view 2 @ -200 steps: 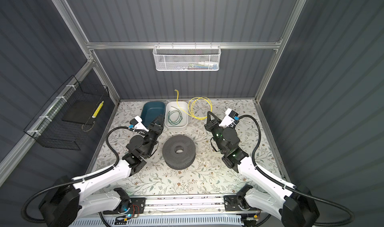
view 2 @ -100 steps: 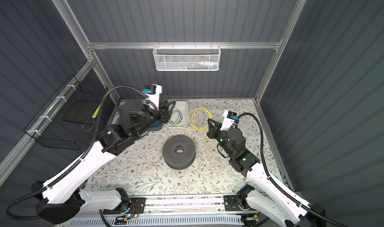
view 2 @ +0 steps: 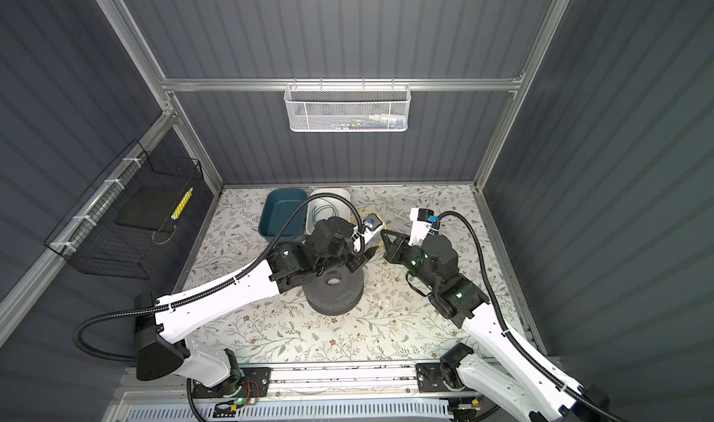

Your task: Wrap the cables

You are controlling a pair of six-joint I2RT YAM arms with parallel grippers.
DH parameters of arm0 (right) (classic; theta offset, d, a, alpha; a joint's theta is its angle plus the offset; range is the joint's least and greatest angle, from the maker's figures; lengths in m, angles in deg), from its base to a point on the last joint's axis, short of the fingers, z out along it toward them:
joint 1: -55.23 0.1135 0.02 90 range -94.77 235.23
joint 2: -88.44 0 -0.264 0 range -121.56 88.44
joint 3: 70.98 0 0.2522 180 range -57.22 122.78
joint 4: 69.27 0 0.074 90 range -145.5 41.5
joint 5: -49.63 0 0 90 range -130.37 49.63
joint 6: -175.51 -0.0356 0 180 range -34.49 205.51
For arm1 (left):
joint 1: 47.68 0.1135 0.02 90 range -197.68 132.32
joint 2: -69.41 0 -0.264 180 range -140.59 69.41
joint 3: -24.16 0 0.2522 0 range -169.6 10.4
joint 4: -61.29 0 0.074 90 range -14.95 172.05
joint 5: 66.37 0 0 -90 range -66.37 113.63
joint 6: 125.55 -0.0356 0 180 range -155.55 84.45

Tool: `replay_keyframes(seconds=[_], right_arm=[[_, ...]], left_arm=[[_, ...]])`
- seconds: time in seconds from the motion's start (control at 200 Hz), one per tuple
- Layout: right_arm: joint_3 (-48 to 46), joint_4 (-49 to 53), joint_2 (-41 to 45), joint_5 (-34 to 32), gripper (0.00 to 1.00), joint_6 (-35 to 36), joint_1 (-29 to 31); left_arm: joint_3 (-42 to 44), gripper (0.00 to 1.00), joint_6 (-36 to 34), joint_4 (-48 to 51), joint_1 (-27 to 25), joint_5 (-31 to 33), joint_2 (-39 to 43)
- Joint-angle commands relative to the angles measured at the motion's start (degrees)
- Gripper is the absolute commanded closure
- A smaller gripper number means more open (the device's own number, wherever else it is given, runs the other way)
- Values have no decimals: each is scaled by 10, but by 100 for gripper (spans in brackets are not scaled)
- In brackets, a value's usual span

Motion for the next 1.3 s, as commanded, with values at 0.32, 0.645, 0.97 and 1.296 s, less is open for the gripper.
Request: replay_keyframes(seconds=[0.32,0.645,0.97,1.296], right_arm=[[0,-2,14,21,100,-18,-2],[-13,-6,11,13,100,-24,-4],[-17,-6,30,30,92,-31,-18],[-19,8,64,42,53,-42,-48]], left_arm=[[-5,66,-12,-33,0,-42,-36],[4,100,14,-46,-1,-64,-33],[81,100,39,-125,-1,-81,0],[94,100,45,-139,0,-80,1]])
